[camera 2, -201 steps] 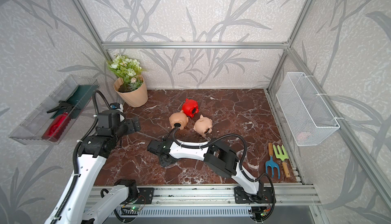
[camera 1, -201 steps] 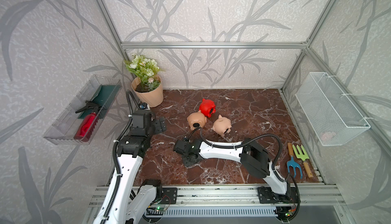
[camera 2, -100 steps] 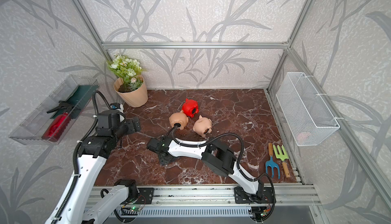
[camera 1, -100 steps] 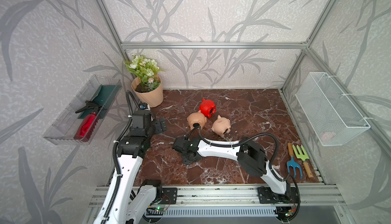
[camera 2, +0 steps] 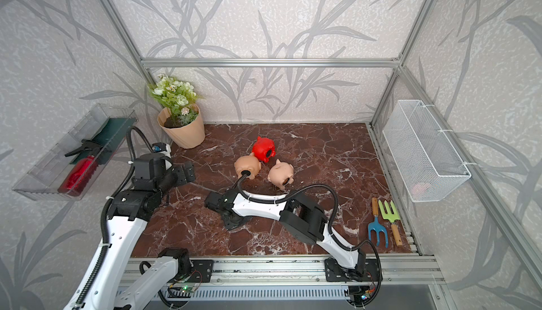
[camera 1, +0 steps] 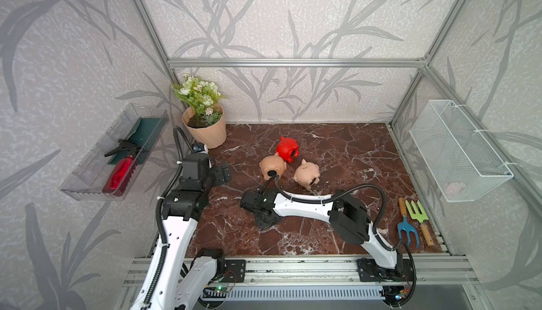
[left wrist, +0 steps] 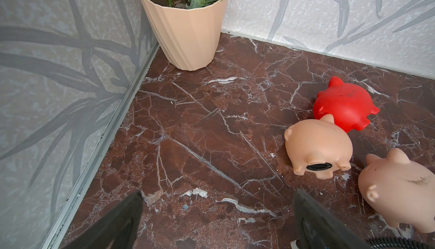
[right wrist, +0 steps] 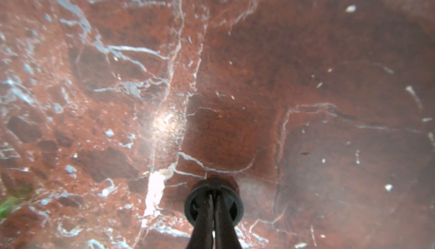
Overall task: Close piggy banks
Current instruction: Pick up the knob at the center of the board.
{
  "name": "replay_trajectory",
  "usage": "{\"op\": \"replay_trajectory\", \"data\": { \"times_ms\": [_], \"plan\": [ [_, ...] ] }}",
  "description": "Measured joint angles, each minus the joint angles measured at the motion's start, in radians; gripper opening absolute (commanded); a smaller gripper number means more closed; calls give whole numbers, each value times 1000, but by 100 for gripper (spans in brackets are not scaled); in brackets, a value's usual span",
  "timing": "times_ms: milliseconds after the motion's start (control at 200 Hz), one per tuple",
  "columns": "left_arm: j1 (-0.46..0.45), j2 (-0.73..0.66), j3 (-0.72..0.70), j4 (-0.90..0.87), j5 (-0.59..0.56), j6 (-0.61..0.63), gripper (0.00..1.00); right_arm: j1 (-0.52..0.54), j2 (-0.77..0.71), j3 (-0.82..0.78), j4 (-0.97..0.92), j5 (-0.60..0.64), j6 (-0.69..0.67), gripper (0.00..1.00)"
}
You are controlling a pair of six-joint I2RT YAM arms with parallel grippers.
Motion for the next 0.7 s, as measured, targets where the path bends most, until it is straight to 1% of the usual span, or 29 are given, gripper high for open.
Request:
{"op": "replay_trajectory", "data": {
  "times_ms": [70, 340, 535, 620, 700],
  "plan": [
    [0, 0, 0, 0, 0, 0, 99, 0, 0, 1, -8, 3, -8, 0],
    [0, -6, -5, 4, 3, -1, 99, 0, 8, 15, -26, 4, -36, 0],
    [1, -6, -11, 15, 41, -2, 99, -5, 3, 13, -25, 15, -61, 0],
    [1, -2, -12, 24, 63, -3, 100, -20, -26, -16, -18, 34, -76, 0],
    [1, 5, -12, 34, 90, -3, 100, -42, -85, -73, -3, 54, -95, 0]
  ]
}}
